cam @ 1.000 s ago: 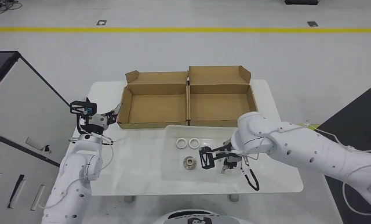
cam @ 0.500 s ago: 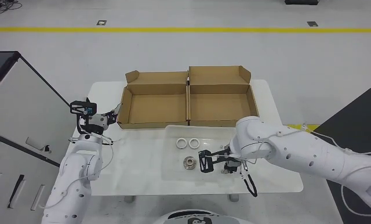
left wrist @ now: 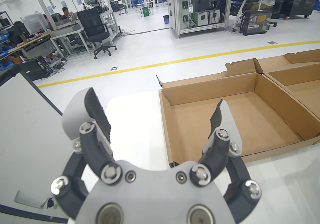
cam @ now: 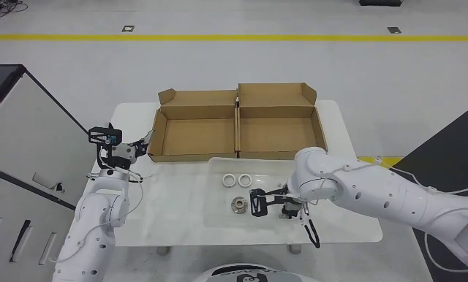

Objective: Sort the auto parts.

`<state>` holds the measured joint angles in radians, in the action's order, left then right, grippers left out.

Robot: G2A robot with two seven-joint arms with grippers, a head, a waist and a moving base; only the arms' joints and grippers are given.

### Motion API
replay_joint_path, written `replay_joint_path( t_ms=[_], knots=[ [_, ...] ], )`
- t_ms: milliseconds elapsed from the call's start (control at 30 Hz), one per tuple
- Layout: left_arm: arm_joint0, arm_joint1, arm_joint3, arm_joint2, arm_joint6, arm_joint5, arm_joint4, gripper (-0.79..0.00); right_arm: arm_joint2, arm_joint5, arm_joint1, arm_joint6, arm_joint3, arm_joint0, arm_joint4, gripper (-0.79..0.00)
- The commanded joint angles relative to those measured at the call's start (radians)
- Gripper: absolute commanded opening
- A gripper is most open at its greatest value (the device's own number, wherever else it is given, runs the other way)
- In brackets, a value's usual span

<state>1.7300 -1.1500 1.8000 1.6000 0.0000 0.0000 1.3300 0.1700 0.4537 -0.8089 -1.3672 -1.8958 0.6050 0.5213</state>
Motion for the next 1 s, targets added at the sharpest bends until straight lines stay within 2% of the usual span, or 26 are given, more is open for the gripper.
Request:
replay_joint_path(
  t_ms=[0,967],
  knots=[
    [0.000,0.000,0.000,0.000,0.000,0.000,0.000,0.000,0.000,-0.003,-0.005,-0.003,0.007,0.002,-0.002,-0.425],
    [0.000,0.000,0.000,0.000,0.000,0.000,0.000,0.000,0.000,-0.050,-0.061,-0.051,0.079,0.025,-0.011,-0.520]
  ],
)
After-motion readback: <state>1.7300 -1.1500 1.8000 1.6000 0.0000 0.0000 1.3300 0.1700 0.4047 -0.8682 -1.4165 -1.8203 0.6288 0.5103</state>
